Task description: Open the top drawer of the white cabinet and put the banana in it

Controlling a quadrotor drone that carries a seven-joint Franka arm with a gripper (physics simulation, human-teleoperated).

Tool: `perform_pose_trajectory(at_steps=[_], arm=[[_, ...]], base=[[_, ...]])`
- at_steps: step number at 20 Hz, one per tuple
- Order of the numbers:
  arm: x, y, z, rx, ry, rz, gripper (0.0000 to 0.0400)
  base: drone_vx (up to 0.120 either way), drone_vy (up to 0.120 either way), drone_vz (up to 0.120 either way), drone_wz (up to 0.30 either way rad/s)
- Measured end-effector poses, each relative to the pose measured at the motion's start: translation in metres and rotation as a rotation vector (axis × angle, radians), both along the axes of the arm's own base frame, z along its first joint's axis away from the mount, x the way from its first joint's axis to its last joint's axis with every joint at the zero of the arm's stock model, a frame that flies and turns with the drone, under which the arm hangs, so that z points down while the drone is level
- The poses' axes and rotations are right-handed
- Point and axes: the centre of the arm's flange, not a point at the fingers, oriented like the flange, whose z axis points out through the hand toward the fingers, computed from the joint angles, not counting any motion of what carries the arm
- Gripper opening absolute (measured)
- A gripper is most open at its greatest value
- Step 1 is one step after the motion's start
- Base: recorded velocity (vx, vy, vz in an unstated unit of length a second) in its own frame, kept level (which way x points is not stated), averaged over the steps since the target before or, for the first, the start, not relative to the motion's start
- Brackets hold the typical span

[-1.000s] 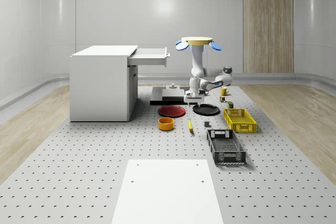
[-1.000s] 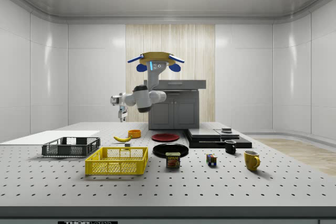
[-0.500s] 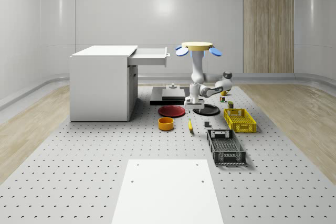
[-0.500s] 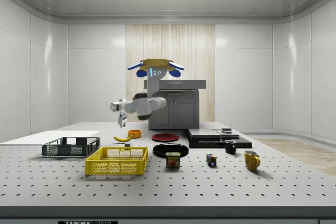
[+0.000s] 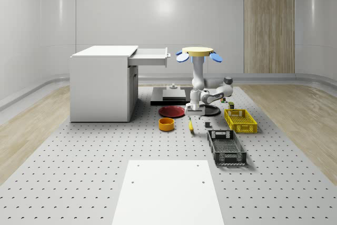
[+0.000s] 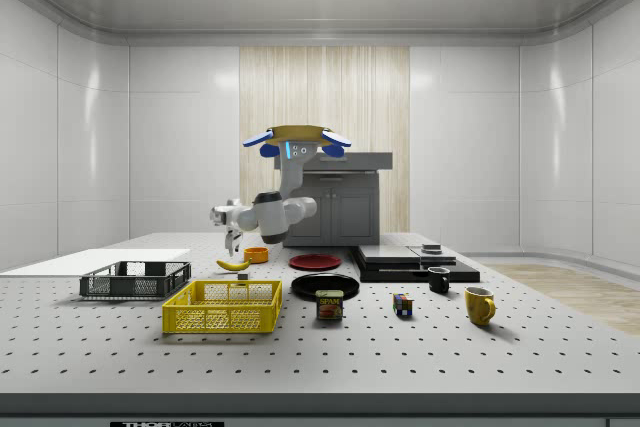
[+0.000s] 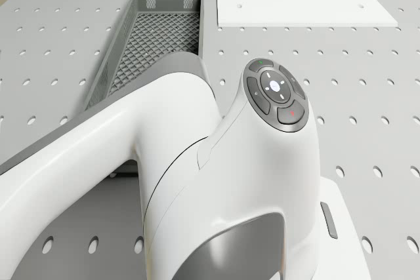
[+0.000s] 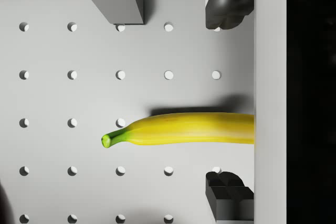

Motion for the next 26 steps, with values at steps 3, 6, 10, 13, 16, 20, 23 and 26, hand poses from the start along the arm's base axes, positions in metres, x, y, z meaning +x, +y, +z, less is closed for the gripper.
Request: perform_pose_trajectory(at_steps=[3,6,10,13,16,20,23,26], arm=[[0.000,0.008,0.000,0.000,0.000,0.000,0.0400],[0.000,0.018,0.002,0.000,0.000,0.000,0.0400],[0.000,0.027,0.013,0.000,0.000,0.000,0.0400],[0.001,0.030,0.025,0.000,0.000,0.000,0.0400],[0.009,0.032,0.033,0.000,0.000,0.000,0.0400],[0.024,0.033,0.040,0.000,0.000,0.000,0.0400],[0.031,0.034,0.049,0.000,0.000,0.000,0.0400],[0.035,0.034,0.059,0.000,0.000,0.000,0.0400]], base=[[0.000,0.000,0.000,0.000],[0.000,0.000,0.000,0.000],[0.000,0.000,0.000,0.000],[0.000,0.000,0.000,0.000],[0.000,0.000,0.000,0.000],[0.000,0.000,0.000,0.000],[0.000,0.000,0.000,0.000],[0.000,0.000,0.000,0.000]])
